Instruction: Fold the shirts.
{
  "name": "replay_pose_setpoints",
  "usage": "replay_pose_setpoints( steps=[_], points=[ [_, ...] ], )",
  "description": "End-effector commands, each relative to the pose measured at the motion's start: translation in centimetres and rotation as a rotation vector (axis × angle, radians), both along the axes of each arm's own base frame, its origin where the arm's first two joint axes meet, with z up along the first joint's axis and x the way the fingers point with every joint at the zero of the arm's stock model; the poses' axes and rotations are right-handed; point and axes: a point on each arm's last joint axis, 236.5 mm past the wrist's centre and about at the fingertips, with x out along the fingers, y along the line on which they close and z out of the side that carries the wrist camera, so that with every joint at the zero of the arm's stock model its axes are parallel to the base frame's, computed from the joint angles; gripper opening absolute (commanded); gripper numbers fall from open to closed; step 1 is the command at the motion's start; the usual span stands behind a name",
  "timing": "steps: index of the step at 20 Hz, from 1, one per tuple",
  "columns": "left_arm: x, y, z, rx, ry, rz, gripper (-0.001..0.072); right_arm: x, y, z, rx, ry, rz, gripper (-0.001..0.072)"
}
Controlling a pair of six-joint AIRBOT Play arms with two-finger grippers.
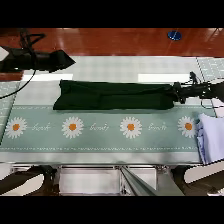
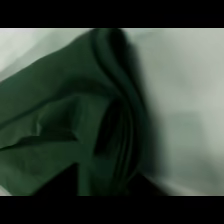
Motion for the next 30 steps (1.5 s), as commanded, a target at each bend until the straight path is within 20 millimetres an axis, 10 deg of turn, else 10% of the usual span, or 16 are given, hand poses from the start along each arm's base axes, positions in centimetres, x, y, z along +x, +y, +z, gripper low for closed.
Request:
replay_pose_setpoints(
  steps=[1,3,7,13,21,25,28,30],
  points=[
    [-0.5,-3.9,-1.2,-0.002,-0.002,-0.066,0.0485,0.7,3.1,1.6,0.023,-0.065,0.102,0.0022],
    [-1.1,-5.0,-2.0,0.003,0.021,-0.097,0.0025,1.0,1.9,5.3,-0.023,-0.149,0.118,0.0022],
    [-2.5,-9.1,-4.3,-0.010,0.085,-0.165,0.0015,-3.5,-0.6,12.6,-0.240,-0.238,0.170,0.0022],
    [-7.1,-21.9,-11.8,-0.004,0.295,-0.344,0.0015,-14.3,3.0,19.9,-0.326,-0.401,0.077,0.0022],
    [-20.7,-38.0,-18.1,-0.042,0.533,-0.613,0.0015,-19.0,7.5,26.0,-0.235,-0.577,0.060,0.0022],
    [-22.0,-38.3,-18.3,-0.046,0.576,-0.650,0.0016,-18.9,7.8,26.3,-0.221,-0.592,0.058,0.0022],
    [-14.9,-33.8,-16.0,-0.087,0.582,-0.553,0.0016,-18.8,8.7,27.2,-0.167,-0.611,0.054,0.0022],
    [-9.9,-27.4,-13.4,-0.103,0.576,-0.512,0.0016,-18.6,9.6,27.8,-0.122,-0.626,0.066,0.0022]
  ],
)
